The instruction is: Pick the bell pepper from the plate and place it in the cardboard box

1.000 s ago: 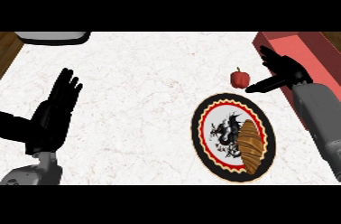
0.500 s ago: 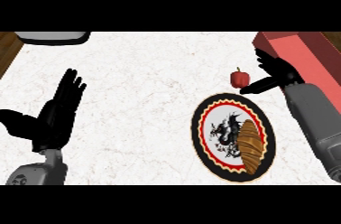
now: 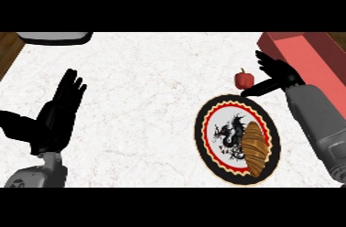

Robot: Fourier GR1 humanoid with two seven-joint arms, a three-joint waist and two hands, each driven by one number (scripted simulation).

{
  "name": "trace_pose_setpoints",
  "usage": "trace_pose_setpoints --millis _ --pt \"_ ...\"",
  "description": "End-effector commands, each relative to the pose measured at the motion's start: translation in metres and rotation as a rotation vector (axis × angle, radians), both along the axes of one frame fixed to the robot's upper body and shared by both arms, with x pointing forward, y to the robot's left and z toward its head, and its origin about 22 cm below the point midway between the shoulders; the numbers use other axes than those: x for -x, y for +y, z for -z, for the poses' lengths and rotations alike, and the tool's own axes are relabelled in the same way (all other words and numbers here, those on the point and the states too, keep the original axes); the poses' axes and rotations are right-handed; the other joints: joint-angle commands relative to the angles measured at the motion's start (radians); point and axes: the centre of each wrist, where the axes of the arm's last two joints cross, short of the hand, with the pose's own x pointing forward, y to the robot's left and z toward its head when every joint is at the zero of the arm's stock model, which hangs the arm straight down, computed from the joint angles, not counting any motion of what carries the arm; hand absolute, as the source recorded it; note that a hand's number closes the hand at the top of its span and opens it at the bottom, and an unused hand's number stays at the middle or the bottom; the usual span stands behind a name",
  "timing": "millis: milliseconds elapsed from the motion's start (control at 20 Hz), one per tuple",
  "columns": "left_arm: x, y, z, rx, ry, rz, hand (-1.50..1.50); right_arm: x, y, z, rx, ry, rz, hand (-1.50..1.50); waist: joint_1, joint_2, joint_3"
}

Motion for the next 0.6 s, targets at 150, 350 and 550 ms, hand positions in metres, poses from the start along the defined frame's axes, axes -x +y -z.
trace_pose_setpoints --millis 150,350,550 --pt "-0.001 -0.009 -0.007 0.01 -0.008 0.005 0.0 0.016 -0.003 0.028 0.007 0.012 0.0 -1.5 0.003 0.002 0.0" --pt "-0.009 0.008 -0.014 -0.005 -0.005 0.008 0.0 0.002 0.011 0.012 0.012 0.014 -0.013 -1.5 0.007 0.004 0.0" --pt "-0.004 0.025 -0.017 -0.01 -0.007 0.006 0.0 0.007 0.016 0.021 -0.001 0.021 -0.022 -1.5 0.0 0.0 0.0"
